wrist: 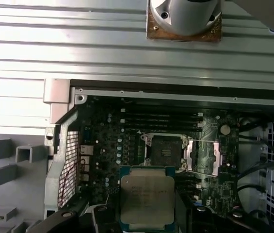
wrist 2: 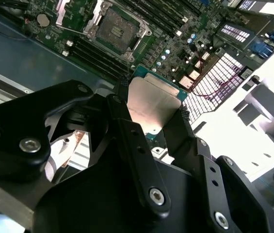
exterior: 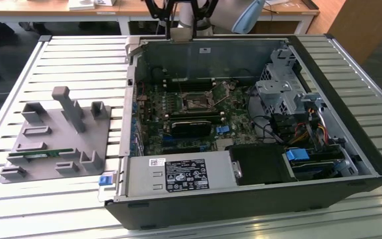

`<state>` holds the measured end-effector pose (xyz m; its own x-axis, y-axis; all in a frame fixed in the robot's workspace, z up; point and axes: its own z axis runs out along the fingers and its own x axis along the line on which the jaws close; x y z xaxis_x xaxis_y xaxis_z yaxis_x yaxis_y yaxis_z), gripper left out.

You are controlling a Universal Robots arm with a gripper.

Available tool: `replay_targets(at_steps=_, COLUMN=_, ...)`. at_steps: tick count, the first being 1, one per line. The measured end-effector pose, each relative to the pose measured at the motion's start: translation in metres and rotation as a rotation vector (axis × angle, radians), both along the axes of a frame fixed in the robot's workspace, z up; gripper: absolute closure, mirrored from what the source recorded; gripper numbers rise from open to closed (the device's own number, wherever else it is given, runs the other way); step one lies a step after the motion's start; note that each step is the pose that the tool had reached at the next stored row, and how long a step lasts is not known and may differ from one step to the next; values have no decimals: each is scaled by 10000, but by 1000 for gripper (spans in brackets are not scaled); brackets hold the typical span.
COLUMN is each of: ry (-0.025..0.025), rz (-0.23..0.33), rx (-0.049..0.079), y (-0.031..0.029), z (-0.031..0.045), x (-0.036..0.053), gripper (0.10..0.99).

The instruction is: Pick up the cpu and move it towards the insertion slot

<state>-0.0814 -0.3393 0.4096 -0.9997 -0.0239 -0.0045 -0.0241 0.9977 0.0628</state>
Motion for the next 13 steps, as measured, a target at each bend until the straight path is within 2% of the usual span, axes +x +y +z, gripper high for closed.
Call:
replay_targets(at_steps=9, ry=0, rz=-324, rx=0, y=16, z=-16, x=78, gripper=549)
replay_targets(at_steps=13, ry=1, rz=-376, rx=-1, y=39, z=-38, x=150, gripper=549)
